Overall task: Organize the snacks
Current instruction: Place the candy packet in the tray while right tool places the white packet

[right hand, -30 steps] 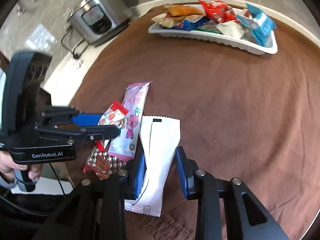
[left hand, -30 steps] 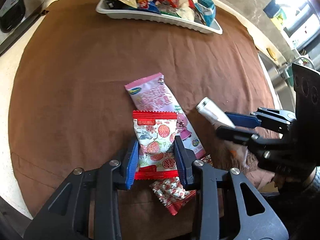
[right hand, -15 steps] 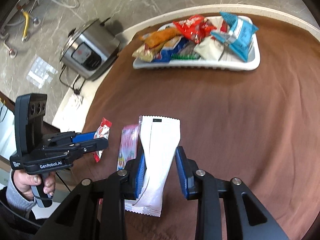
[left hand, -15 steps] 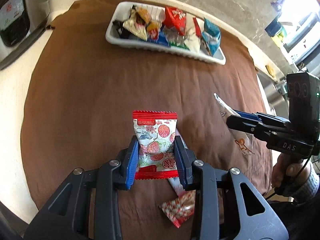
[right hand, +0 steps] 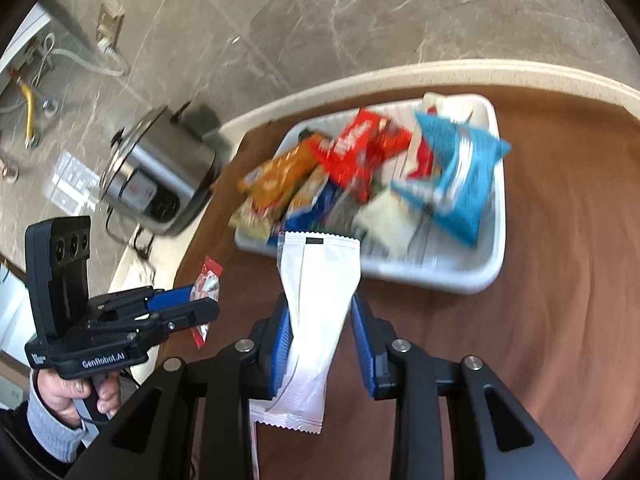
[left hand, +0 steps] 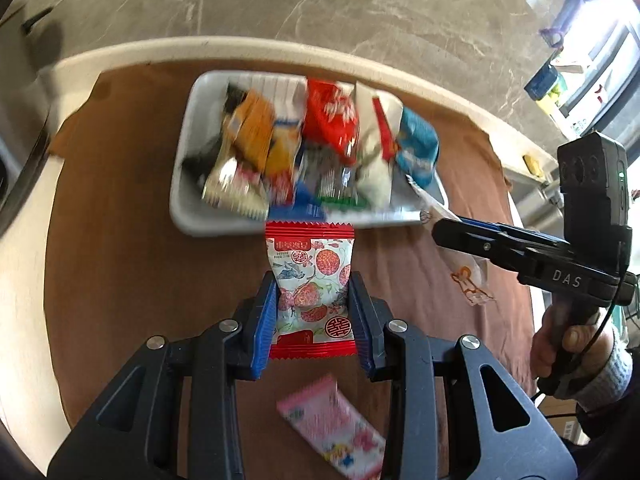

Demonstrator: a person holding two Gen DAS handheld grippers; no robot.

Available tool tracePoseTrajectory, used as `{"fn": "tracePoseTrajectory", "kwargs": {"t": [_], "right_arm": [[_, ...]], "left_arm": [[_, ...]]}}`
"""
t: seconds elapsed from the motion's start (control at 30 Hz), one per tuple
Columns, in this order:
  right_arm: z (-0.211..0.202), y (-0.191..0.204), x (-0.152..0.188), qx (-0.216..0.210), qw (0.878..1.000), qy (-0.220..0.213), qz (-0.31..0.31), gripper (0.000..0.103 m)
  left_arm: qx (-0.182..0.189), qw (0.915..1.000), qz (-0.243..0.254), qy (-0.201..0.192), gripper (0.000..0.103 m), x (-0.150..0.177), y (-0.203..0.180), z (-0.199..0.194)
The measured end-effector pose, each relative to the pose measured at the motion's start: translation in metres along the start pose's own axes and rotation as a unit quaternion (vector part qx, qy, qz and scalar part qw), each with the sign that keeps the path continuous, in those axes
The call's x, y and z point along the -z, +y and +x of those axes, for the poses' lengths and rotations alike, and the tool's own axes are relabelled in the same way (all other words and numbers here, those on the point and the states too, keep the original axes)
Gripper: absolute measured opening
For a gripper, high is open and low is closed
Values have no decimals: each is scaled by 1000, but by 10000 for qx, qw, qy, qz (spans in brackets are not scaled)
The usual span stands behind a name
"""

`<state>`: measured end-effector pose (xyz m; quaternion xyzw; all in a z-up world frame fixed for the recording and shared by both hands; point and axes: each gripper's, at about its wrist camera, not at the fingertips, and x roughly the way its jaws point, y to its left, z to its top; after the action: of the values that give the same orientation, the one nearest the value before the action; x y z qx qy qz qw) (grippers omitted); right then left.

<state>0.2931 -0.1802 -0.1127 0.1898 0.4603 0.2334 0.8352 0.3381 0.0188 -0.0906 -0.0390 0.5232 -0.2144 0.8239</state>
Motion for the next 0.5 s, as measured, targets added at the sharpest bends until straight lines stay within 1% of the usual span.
{"fn": "tracePoseTrajectory", "kwargs": {"t": [0.2,0.33,0.43,0.5], "right_arm": [[9,-8,-37,85,9996,-263,40,32],[16,-13,-59,176,9990,-404,65,32],[22,-15,-70,298,9986,-446,25,36],[28,-16,-76,374,9986,-379,-13,39]], "left_arm": [[-28,9996,250,-105,31,-53,-5,19],[-11,9994,337,-87,32,-79,-5,35],[-41,9994,349,-65,34,-89,-4,48],[-88,9994,322,6,35,-94,-2,59]]}}
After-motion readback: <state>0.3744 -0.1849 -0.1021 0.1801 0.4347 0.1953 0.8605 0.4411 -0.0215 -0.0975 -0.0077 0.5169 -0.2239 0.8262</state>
